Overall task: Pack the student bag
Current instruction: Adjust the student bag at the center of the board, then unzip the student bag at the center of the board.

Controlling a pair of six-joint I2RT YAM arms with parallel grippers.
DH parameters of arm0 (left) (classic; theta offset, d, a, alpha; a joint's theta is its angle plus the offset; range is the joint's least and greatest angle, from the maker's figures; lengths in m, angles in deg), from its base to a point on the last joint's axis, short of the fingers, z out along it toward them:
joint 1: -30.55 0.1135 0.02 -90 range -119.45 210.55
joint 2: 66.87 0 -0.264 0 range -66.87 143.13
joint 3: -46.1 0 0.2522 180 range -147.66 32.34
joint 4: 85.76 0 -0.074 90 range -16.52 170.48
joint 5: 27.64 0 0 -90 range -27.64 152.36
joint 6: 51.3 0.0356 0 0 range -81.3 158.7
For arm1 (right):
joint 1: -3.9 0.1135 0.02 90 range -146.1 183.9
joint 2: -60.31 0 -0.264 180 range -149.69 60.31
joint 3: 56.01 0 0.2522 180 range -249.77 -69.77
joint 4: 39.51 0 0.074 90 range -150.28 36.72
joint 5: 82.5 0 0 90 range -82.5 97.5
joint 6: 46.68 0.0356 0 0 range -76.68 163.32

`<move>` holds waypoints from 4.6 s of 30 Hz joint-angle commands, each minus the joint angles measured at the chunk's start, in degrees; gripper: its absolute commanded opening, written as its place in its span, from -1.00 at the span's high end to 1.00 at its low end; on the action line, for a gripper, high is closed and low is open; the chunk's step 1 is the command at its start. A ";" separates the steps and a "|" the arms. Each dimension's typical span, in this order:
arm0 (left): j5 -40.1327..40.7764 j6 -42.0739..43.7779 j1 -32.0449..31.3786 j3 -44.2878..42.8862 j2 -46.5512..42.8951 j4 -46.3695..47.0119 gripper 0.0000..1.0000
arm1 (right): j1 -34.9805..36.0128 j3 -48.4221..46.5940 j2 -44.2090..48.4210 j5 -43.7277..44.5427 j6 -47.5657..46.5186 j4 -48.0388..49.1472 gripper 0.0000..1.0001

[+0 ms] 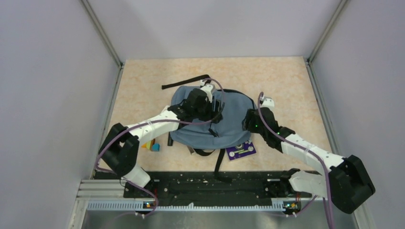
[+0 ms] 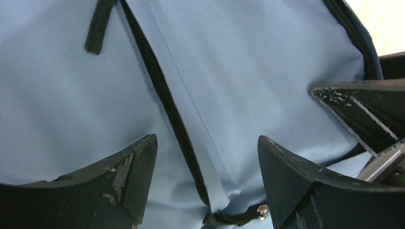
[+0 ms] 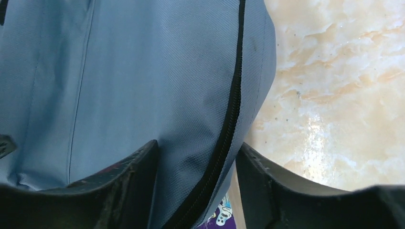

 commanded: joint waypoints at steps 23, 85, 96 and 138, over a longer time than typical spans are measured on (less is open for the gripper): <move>11.01 -1.69 -5.15 -3.65 7.09 2.71 0.78 | -0.17 6.24 2.98 -3.31 0.99 1.75 0.27; -0.02 -5.30 -4.29 -1.76 -1.23 4.17 1.00 | 25.35 -4.34 -1.30 -11.29 -21.72 8.27 0.54; 0.28 -5.13 -4.29 -2.10 -0.95 3.93 1.00 | 25.43 -4.08 -1.34 -11.31 -21.99 7.61 0.68; 10.18 2.34 -3.76 -0.20 -1.65 6.31 1.00 | 26.66 1.07 8.17 19.85 -12.19 3.51 1.00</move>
